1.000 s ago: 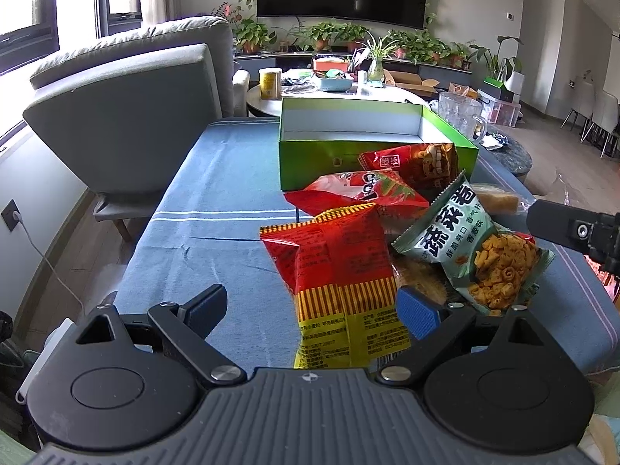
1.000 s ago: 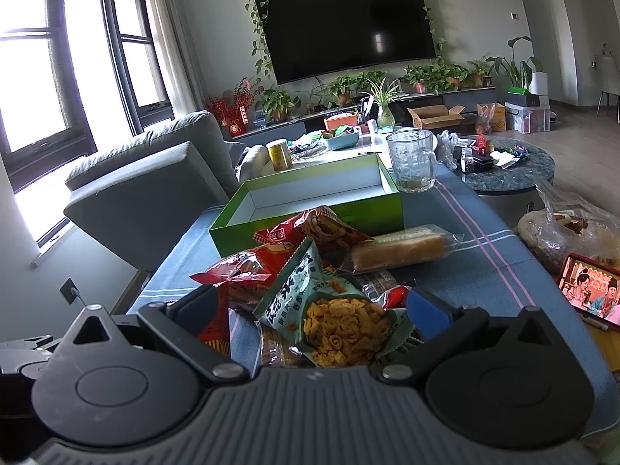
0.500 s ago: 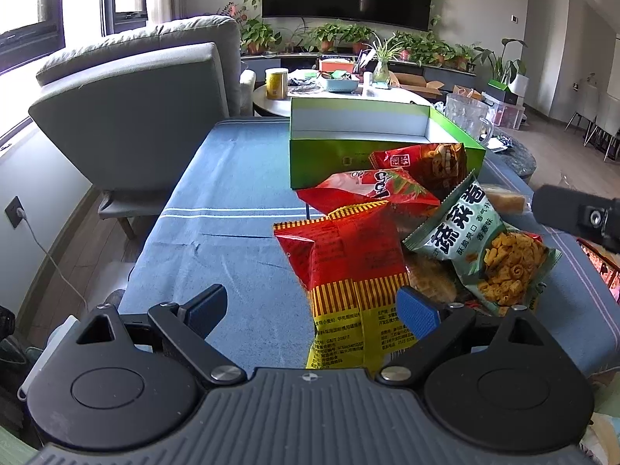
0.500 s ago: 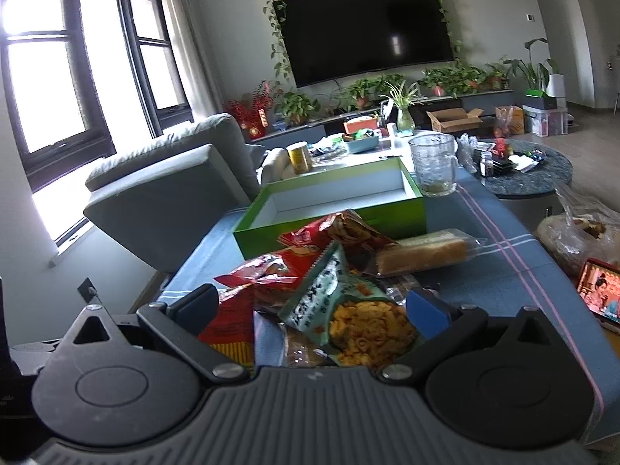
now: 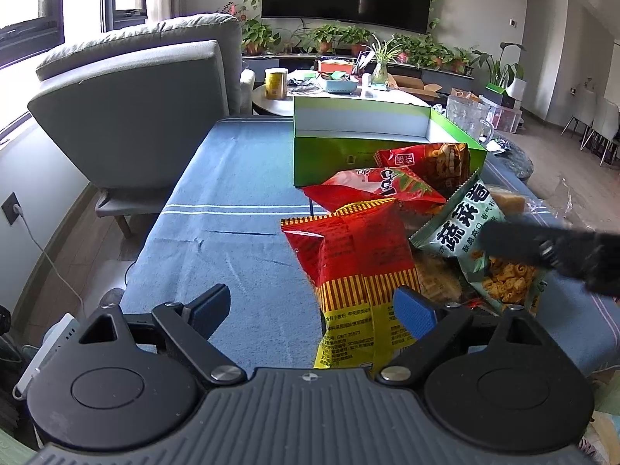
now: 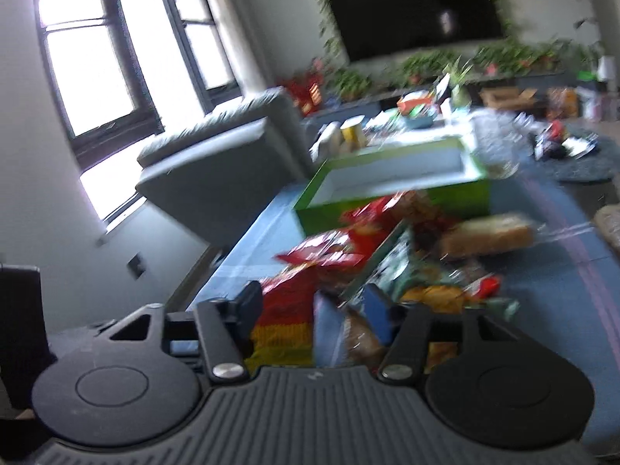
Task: Organize snacks
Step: 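Grasp the red-and-yellow striped chip bag with the right tool and lift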
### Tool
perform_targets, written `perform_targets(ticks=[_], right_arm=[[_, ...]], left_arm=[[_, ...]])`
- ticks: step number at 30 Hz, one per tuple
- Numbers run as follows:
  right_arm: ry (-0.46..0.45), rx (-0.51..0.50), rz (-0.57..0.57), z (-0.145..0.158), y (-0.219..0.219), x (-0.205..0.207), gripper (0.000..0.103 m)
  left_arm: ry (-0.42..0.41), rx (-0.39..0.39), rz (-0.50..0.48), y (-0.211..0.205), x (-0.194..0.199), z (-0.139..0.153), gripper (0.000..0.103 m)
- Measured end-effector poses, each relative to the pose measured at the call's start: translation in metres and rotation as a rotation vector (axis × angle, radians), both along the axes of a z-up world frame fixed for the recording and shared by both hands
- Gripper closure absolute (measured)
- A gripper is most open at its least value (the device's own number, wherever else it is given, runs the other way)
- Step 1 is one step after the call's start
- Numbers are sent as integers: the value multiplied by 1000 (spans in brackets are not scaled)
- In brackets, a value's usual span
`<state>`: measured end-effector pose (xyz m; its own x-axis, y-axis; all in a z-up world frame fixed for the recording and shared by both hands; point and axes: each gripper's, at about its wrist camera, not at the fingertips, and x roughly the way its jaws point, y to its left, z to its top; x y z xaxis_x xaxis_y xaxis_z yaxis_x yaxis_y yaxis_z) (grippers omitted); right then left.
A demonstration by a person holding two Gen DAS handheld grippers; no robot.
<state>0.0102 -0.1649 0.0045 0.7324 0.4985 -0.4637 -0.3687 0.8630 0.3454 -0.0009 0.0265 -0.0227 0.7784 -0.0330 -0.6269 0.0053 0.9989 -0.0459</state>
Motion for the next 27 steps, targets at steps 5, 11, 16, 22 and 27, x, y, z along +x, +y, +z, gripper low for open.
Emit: perform_targets(ticks=[5,11,16,22,27], right_arm=[[100,26,52,-13,11,15,26],[214,69,62,-27,19,38,26],[302,75,91,-43,31,53,26],[379,96,135,-58,35,68,30],[291,70,175,-33,35,51,43]], left_arm=[[36,-34,-40,2,8,-8,13],[88,-46,-85,3,19,-25,17],[100,-90,-107,6,30,-31,22],[83,-152,-192,2,34,-31,50],[3,-138,-205,-7,24,-6,50]])
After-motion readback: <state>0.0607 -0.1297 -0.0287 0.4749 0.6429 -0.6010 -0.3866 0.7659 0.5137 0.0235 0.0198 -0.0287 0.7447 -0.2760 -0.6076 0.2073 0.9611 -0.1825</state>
